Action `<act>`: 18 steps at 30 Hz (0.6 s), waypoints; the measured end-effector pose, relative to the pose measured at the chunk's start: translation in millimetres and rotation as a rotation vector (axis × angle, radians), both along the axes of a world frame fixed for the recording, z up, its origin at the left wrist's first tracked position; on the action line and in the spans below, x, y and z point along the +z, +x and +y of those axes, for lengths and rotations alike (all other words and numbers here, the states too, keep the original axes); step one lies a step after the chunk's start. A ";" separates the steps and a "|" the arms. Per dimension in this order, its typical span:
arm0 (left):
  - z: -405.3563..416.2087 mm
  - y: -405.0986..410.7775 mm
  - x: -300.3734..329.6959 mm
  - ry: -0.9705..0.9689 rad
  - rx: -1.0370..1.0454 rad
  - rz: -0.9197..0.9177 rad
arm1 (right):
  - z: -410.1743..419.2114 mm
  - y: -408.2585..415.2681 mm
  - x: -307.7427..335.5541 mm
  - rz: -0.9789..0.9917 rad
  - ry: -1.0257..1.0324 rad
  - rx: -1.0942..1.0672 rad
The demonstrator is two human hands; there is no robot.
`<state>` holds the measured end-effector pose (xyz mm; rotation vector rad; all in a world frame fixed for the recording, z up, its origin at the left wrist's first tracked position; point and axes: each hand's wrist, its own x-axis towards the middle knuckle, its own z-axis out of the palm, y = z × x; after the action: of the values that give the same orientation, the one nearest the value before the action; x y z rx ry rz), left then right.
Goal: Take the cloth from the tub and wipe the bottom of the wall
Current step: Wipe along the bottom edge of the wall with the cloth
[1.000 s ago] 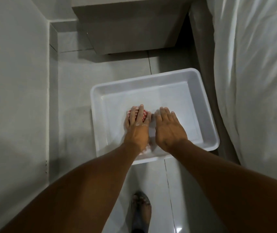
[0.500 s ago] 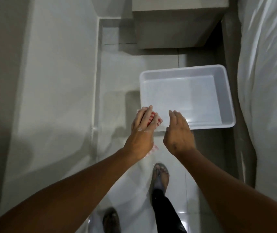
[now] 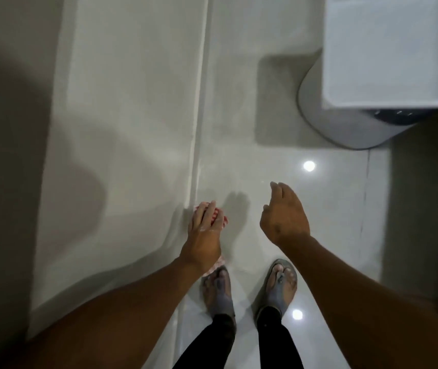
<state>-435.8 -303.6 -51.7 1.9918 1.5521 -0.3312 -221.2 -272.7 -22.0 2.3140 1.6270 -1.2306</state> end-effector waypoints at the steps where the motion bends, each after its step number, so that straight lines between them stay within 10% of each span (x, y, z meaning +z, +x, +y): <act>1: -8.4 -3.0 -17.5 0.000 0.026 0.002 | -5.4 -2.4 -18.0 0.000 -0.001 0.013; 18: -108.2 -55.0 -235.9 0.216 0.044 0.241 | -50.1 61.2 -279.3 -0.062 0.325 0.387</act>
<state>-490.8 -411.8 -287.7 2.1416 1.8470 -0.4140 -160.0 -322.8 -301.3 2.0165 2.2532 -0.8576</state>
